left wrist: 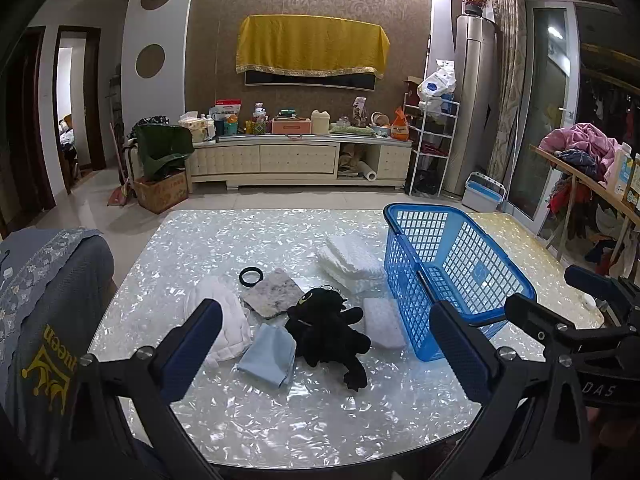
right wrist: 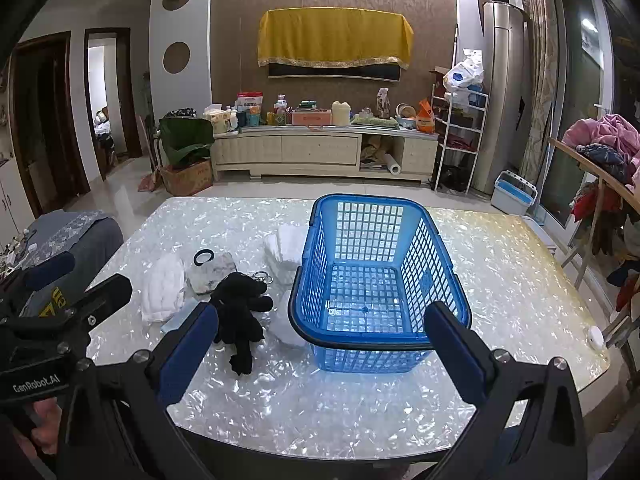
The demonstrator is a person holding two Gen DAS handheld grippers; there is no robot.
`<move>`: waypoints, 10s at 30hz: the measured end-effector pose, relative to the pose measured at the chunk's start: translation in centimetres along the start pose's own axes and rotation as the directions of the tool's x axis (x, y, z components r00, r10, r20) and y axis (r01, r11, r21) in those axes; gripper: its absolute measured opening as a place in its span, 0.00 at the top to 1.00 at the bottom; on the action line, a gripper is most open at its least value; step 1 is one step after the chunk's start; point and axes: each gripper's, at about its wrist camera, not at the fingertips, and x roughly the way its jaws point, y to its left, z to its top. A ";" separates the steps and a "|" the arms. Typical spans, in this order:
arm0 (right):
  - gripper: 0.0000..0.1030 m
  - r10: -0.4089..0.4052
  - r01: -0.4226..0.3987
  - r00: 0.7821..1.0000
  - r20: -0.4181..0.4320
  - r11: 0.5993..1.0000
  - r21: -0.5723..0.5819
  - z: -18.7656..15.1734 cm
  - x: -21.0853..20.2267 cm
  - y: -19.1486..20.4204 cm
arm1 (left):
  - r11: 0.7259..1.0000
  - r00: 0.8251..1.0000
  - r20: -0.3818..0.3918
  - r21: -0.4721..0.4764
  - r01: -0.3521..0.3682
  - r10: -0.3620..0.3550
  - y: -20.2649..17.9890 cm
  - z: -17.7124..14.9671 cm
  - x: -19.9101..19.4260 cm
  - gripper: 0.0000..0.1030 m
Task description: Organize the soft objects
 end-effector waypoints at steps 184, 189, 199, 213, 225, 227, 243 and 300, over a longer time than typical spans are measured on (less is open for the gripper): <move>0.65 0.082 -0.069 0.831 -0.550 0.997 0.044 6.2 19.5 -9.1 | 0.994 0.772 -0.635 -0.094 -0.063 -0.012 18.3 -4.1 26.3 0.00; 0.65 0.084 -0.058 0.814 -0.575 0.996 0.064 5.3 20.8 -9.4 | 0.996 0.778 -0.627 -0.055 -0.066 0.017 17.7 -4.2 27.1 0.00; 0.64 -0.002 -0.025 0.799 -0.601 0.999 -0.036 4.2 22.8 -7.1 | 0.998 0.789 -0.613 -0.012 -0.057 0.037 16.4 -3.2 27.5 0.18; 0.61 -0.014 -0.025 0.707 -0.707 0.999 -0.046 2.2 25.5 -4.8 | 0.995 0.813 -0.579 -0.095 0.007 -0.061 17.1 -2.3 26.4 0.74; 0.25 -0.039 -0.030 0.731 -0.681 0.995 -0.090 1.5 23.4 -2.2 | 0.993 0.831 -0.552 -0.113 0.013 -0.074 17.4 -1.8 24.3 0.80; 0.18 -0.056 -0.029 0.757 -0.651 0.993 -0.118 1.8 22.3 -1.6 | 0.993 0.833 -0.547 -0.121 0.015 -0.079 17.2 -1.6 23.4 0.80; 0.00 -0.113 0.060 0.897 -0.427 0.989 -0.136 2.2 11.8 -4.4 | 0.987 0.882 -0.444 -0.092 0.130 -0.158 9.0 3.9 14.2 0.80; 0.00 0.049 -0.006 0.877 -0.477 0.996 0.091 -0.8 14.7 -11.4 | 0.878 0.762 -0.609 0.215 0.427 -0.222 -19.6 6.2 26.5 0.79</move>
